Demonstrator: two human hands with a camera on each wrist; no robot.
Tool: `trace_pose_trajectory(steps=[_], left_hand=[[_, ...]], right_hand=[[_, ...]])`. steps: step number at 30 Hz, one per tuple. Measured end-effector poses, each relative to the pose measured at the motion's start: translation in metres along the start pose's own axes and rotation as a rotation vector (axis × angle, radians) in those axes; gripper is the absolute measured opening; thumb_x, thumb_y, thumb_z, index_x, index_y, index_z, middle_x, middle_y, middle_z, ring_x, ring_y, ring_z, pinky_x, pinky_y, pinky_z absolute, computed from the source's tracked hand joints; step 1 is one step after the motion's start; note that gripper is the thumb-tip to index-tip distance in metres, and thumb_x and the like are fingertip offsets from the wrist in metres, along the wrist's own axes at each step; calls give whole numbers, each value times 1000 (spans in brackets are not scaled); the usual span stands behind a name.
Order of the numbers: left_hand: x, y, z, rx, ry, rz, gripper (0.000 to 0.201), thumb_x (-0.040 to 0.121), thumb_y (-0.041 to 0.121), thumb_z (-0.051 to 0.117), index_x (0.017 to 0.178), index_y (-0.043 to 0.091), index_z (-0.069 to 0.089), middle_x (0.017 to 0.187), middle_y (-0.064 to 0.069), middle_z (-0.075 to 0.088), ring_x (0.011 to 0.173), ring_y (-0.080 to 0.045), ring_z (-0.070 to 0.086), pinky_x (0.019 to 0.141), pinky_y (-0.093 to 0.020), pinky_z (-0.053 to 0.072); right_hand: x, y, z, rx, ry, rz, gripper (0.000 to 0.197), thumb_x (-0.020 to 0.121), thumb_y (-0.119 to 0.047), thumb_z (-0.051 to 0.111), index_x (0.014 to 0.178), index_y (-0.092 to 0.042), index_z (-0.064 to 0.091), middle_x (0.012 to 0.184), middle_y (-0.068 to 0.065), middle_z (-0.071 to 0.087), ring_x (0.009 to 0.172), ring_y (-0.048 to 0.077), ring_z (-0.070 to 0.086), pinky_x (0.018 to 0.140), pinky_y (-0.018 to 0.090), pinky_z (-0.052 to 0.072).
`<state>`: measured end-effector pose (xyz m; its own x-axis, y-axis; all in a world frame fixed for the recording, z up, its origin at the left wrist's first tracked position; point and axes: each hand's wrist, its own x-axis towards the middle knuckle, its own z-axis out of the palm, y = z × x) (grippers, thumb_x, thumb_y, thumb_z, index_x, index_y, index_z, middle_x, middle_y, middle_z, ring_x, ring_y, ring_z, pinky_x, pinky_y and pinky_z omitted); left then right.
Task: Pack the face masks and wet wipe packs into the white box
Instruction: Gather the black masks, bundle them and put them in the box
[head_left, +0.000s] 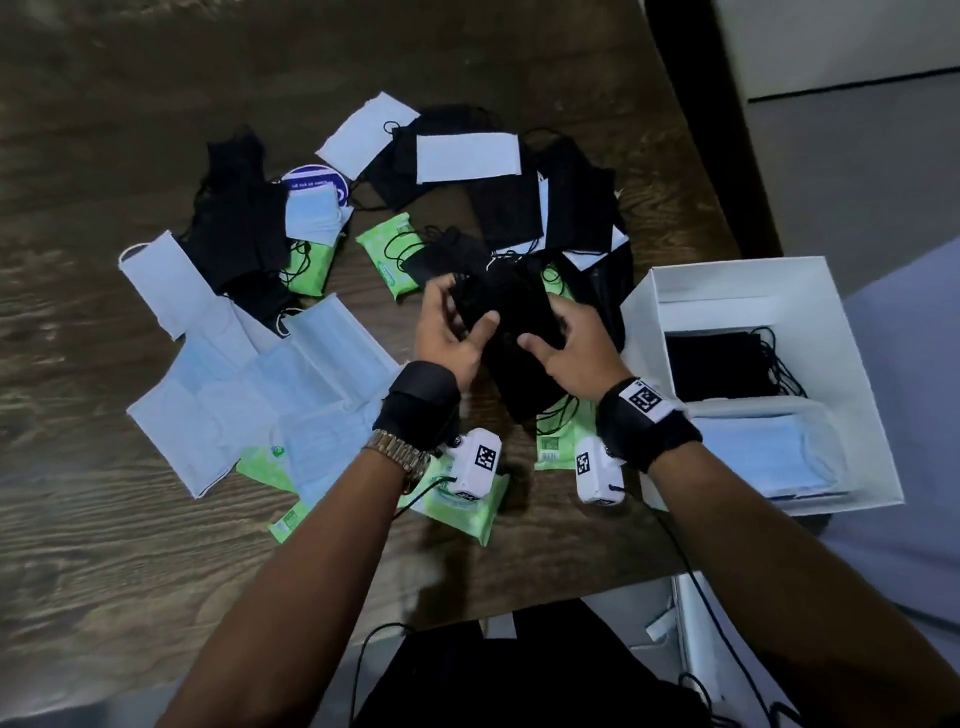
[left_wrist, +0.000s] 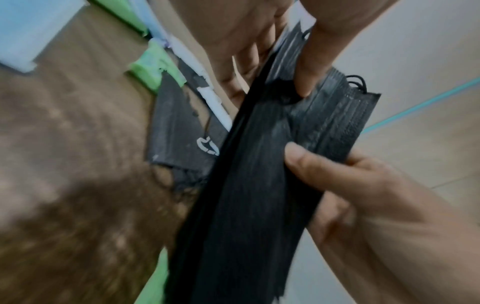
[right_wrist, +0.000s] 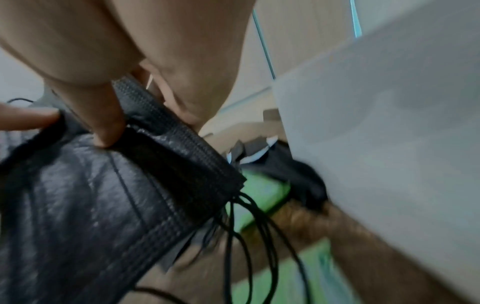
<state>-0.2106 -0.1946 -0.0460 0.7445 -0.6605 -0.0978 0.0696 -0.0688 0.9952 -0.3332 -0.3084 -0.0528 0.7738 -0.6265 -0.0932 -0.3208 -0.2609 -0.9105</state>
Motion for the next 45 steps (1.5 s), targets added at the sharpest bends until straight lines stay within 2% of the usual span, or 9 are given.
trace_pose_trajectory(steps=[9,13,19,23,29,33,37,40,45], left_hand=[[47,59,82,179,-77,119,41,61,19,78,80,30,43,80,-2,46,76,-16,47,75,-37,45],[47,61,134,241,-209,102,42,69,-4,76,74,21,42,70,9,46,61,9,48,67,-10,42],[27,44,187,704,-434,66,18,72,1,72,78,17,76,76,5,69,67,0,61,65,-3,43],[13,32,226,1184,-664,78,26,74,15,71,100,21,72,108,-8,66,100,-28,64,81,-28,52],[6,17,265,1476,-854,67,33,75,26,63,106,12,59,106,-14,63,95,-36,64,79,-42,55],[12,0,277,1591,-919,-103,48,59,36,59,105,22,62,102,-12,66,83,-39,64,76,-45,53],[10,2,279,1663,-1018,-91,35,93,18,52,124,3,57,123,-20,59,111,-36,59,78,-28,42],[11,12,287,1622,-961,-32,10,81,13,60,90,8,62,91,-15,64,85,-35,66,75,-38,53],[20,-13,297,1692,-1099,-64,32,62,42,69,81,24,51,71,0,45,67,-30,59,72,-44,55]], right_hand=[[9,-14,-146,-74,-157,142,50,79,-29,83,123,-20,62,109,-14,69,98,-8,64,89,15,49],[-5,13,-199,21,-20,237,42,75,-14,86,112,-8,68,103,0,74,96,7,69,93,29,53],[-31,55,-252,-15,284,404,43,66,-16,91,103,-12,70,103,6,72,99,20,69,93,33,54],[-38,79,-253,-404,291,441,51,73,-13,85,117,-14,58,115,6,61,107,22,57,90,24,41],[-30,103,-236,-690,-68,496,56,83,1,64,132,-14,42,115,22,58,101,38,60,87,41,51],[-24,114,-225,-810,-183,475,47,81,1,67,122,-8,45,113,24,58,99,43,61,85,46,53],[-27,128,-224,-915,-245,434,42,83,-3,68,120,-4,48,119,23,58,104,41,62,84,44,51],[-28,131,-229,-944,-181,396,40,86,-3,64,121,-3,47,118,23,56,104,42,59,81,43,48],[-22,115,-227,-1050,-72,279,40,83,-6,70,120,-8,55,125,21,52,112,40,52,91,46,46]])
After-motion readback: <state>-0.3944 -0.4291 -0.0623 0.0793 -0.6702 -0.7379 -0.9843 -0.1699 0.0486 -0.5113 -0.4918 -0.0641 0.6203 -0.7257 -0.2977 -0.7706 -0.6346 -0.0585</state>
